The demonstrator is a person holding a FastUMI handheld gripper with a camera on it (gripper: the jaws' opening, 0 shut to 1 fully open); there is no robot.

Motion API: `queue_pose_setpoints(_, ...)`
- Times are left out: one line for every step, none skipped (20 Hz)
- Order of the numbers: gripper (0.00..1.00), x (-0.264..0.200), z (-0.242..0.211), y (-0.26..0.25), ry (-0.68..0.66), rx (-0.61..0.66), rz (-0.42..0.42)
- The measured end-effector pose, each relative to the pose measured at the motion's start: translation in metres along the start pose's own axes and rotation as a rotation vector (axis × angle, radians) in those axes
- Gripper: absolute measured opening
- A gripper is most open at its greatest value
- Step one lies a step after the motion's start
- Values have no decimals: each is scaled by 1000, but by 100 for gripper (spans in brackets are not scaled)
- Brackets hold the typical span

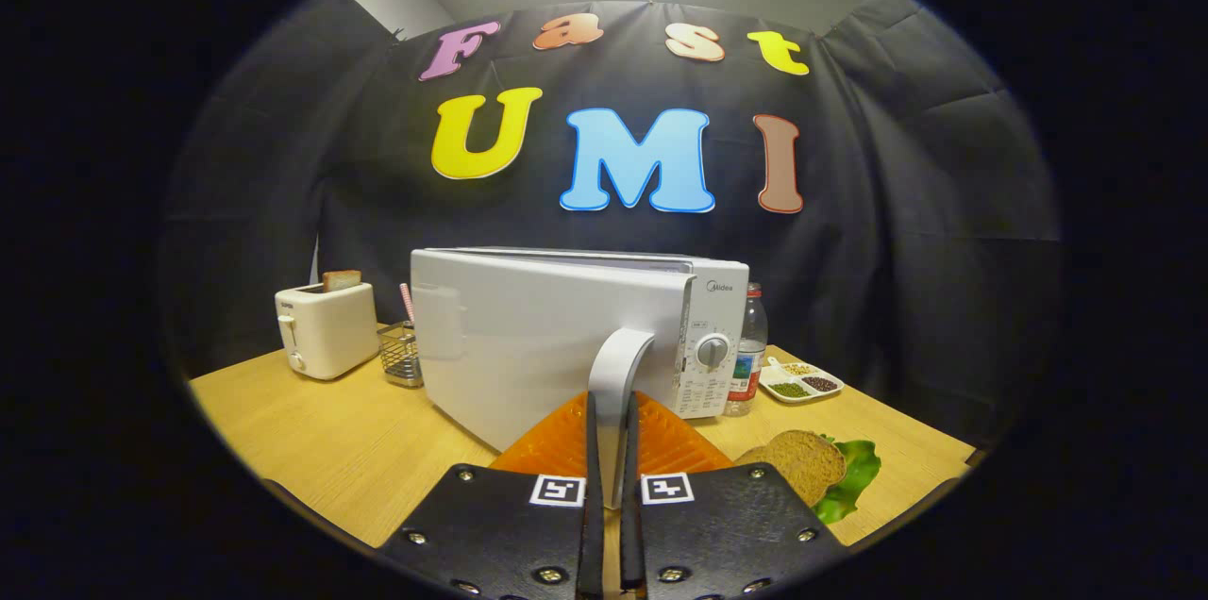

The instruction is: Open the microwave, put the food inside, and close the microwave door.

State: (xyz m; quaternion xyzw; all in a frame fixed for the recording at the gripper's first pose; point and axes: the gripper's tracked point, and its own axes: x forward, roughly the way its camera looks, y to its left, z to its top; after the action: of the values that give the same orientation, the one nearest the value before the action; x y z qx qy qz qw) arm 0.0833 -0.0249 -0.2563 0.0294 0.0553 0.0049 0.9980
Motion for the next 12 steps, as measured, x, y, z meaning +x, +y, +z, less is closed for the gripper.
queue_pose_setpoints(7,-8,-1,9,-2,4,8)
queue_pose_setpoints(7,-16,-3,17,-1,11,15)
queue_pose_setpoints(6,-24,-2,27,-1,18,25)
queue_pose_setpoints(6,-32,-2,38,1,21,36)
queue_pose_setpoints(7,-39,-1,48,-2,20,44)
queue_pose_setpoints(6,-47,-1,59,-9,18,50)
queue_pose_setpoints(6,-53,-1,70,-15,13,59)
queue_pose_setpoints(6,-58,-1,82,-20,9,73)
queue_pose_setpoints(6,-64,-1,96,-25,7,98)
queue_pose_setpoints(6,-71,-1,111,-29,3,124)
queue_pose_setpoints(6,-75,-1,125,-35,-5,148)
queue_pose_setpoints(6,-80,0,138,-41,-17,168)
